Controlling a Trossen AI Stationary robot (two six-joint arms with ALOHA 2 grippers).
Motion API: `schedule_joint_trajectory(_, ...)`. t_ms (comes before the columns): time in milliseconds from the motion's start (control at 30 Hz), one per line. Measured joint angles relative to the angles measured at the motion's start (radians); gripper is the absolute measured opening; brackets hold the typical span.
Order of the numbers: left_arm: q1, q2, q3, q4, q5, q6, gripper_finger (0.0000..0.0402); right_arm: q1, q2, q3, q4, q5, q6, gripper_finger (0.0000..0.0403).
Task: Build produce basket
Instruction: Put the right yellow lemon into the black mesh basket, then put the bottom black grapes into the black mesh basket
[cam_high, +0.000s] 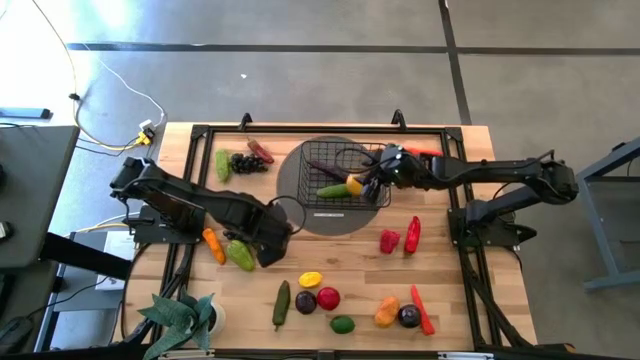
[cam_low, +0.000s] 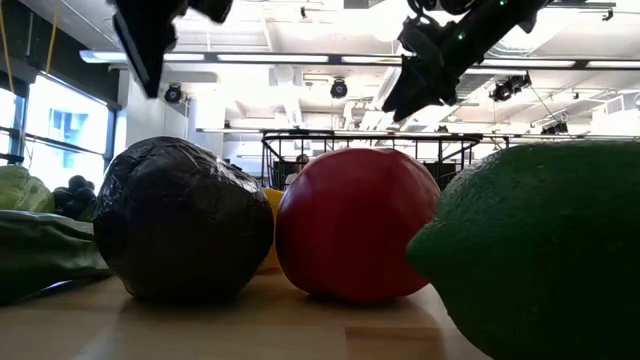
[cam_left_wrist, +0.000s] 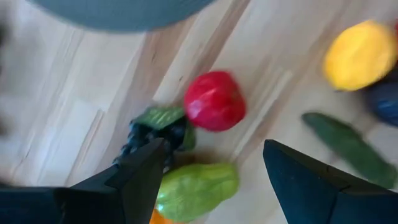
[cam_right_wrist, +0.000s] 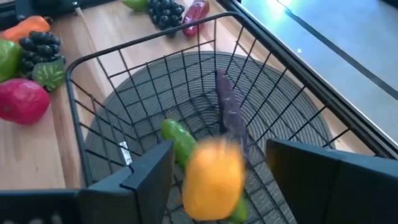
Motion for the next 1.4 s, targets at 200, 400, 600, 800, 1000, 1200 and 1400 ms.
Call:
schedule_joint_trajectory(200,0.006,0.0,-0.052,-0.061,0.0,0.022,0.0264,-0.019,0.0,0.0,-0.001,0.0,0.0,0.0241)
schedule_joint_trajectory(400,0.041,-0.006,-0.095,-0.127,0.002,0.109,0.0264,-0.016,0.0,0.0,-0.001,0.0,0.0,0.0243)
schedule_joint_trajectory(600,0.136,-0.033,-0.167,-0.112,0.096,0.215,0.0264,-0.001,0.0,0.0,-0.001,0.0,0.001,0.0243)
schedule_joint_trajectory(800,0.231,-0.118,-0.266,-0.051,0.162,0.279,0.0264,0.022,0.0,0.0,-0.005,0.0,0.0,0.0243)
schedule_joint_trajectory(1000,0.287,-0.177,-0.346,0.017,0.22,0.303,0.0264,0.024,0.0,-0.001,-0.008,0.0,0.02,0.0243)
schedule_joint_trajectory(1200,0.306,-0.159,-0.389,0.039,0.22,0.392,0.0264,0.024,0.0,-0.001,-0.008,0.0,0.027,0.0244)
schedule_joint_trajectory(1400,0.311,-0.145,-0.389,0.095,0.231,0.459,0.0264,0.024,0.0,-0.001,-0.008,0.001,0.035,0.0244)
